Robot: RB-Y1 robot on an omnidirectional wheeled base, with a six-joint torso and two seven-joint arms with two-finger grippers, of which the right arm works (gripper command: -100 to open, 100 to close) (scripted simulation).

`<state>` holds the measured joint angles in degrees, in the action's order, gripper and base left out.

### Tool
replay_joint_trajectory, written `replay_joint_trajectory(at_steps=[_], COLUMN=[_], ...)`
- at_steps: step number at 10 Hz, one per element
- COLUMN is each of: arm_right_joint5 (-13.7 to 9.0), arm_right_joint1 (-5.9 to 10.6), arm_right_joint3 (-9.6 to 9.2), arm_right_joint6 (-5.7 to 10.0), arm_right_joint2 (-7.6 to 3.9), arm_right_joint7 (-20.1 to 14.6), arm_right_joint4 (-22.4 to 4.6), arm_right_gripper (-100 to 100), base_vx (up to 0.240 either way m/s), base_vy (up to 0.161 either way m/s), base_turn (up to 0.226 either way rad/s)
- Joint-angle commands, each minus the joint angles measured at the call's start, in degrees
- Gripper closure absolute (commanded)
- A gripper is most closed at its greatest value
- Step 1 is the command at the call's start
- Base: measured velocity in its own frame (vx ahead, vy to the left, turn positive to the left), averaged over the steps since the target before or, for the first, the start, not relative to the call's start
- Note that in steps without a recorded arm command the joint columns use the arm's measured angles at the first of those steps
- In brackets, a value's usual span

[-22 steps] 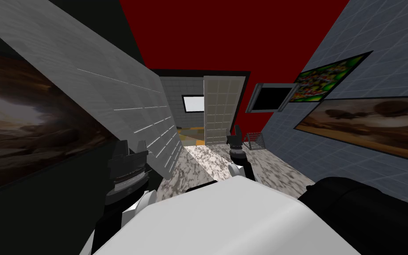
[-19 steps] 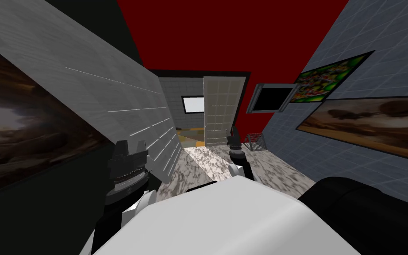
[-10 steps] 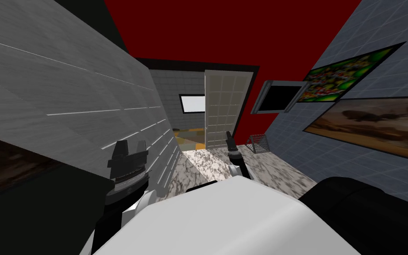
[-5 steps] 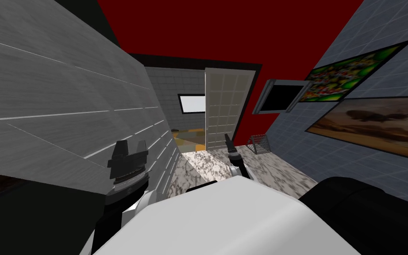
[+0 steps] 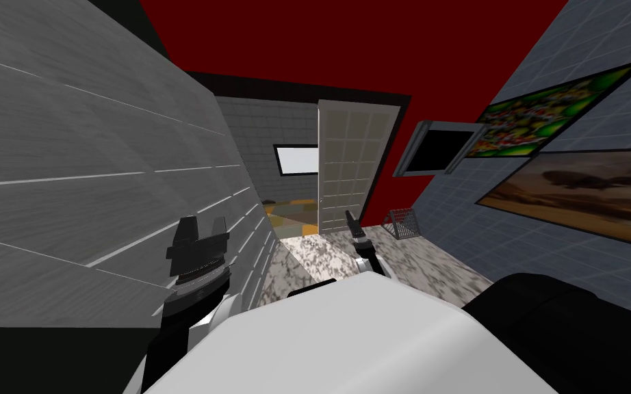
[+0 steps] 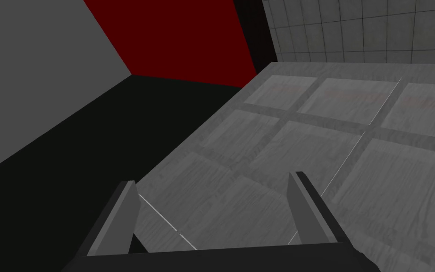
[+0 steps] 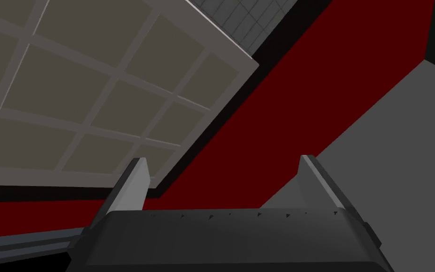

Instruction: Pull the door open

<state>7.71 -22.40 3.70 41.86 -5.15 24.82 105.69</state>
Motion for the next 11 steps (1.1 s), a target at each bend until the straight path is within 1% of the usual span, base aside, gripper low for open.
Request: replay_joint_trajectory(at_steps=[1, 6, 7, 11], arm_right_joint5=[0.9, 3.5, 4.6, 6.8], arm_right_joint1=[0.33, 1.29, 1.69, 2.48], arm_right_joint3=[0.4, 1.92, 2.54, 3.8], arm_right_joint6=[0.36, 1.78, 2.35, 3.52], arm_right_joint2=[0.0, -0.25, -0.32, -0.44], arm_right_joint7=[1.3, 5.0, 6.5, 9.5], arm_right_joint4=[-1.6, -7.0, -9.2, -13.6], arm_right_gripper=[-100, -100, -100, -100], base_vx=[0.098, 0.1, 0.14, 0.115], base_vy=[0.016, 0.025, 0.036, 0.041], base_turn=[-0.031, -0.029, -0.053, -0.033])
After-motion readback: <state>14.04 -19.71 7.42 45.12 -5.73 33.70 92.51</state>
